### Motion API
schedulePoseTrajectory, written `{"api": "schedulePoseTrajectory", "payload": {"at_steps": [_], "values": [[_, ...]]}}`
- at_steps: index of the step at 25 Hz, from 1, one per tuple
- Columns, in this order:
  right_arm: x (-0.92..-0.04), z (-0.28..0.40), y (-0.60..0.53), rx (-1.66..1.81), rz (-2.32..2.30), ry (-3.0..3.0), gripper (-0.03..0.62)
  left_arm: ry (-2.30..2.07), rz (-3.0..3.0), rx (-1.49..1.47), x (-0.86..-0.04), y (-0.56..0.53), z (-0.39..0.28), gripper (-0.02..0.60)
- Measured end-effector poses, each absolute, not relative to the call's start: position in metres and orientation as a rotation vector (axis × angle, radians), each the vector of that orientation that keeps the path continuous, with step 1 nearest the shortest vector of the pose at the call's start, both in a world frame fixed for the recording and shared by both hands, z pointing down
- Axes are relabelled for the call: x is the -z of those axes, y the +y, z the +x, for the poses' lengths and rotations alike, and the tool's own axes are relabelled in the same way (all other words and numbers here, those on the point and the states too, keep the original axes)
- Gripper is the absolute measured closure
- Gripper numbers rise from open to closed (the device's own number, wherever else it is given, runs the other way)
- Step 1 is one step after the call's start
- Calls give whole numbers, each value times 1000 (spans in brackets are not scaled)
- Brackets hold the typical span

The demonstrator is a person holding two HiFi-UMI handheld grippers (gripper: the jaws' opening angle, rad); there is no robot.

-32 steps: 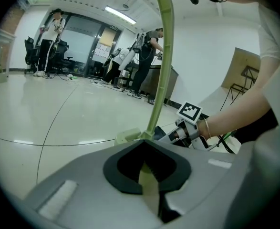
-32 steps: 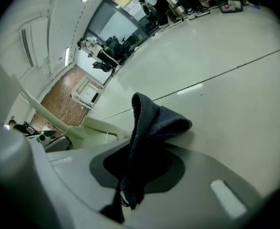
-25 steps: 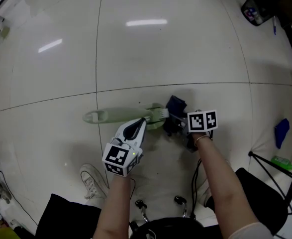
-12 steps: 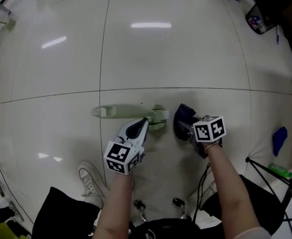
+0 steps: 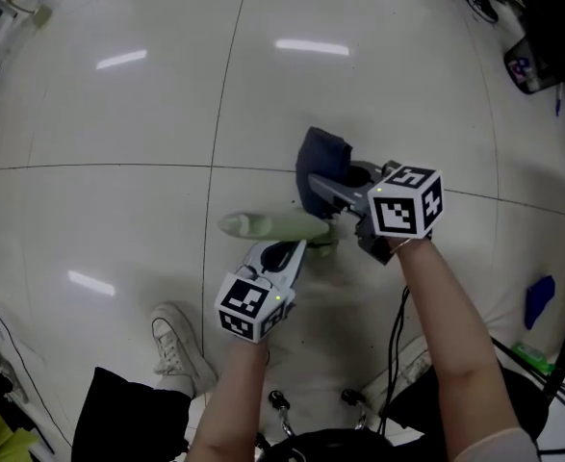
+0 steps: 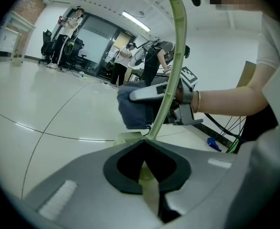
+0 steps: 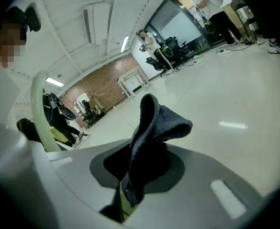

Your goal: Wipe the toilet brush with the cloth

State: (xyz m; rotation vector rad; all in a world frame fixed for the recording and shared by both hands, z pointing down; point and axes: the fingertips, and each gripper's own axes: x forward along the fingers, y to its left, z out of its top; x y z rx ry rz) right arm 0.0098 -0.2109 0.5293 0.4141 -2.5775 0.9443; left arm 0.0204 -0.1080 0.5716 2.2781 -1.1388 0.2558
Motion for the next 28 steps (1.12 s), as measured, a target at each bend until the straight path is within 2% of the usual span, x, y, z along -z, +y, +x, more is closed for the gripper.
{"api": "schedulePoseTrajectory", "payload": {"at_steps": [8, 12, 23, 28], "values": [[-585, -31, -189, -966, 72, -2420, 531, -1179, 2272, -238, -567, -108, 24, 575], [-605, -34, -189, -1004, 54, -2369, 533, -1190, 2275, -248, -567, -111, 22, 576], [-659, 30, -201, -1207, 308, -2231, 533, -1213, 2265, -245, -566, -112, 15, 576], [-672, 66, -195, -1164, 375, -2164, 533, -1210, 2263, -247, -568, -111, 16, 577]]}}
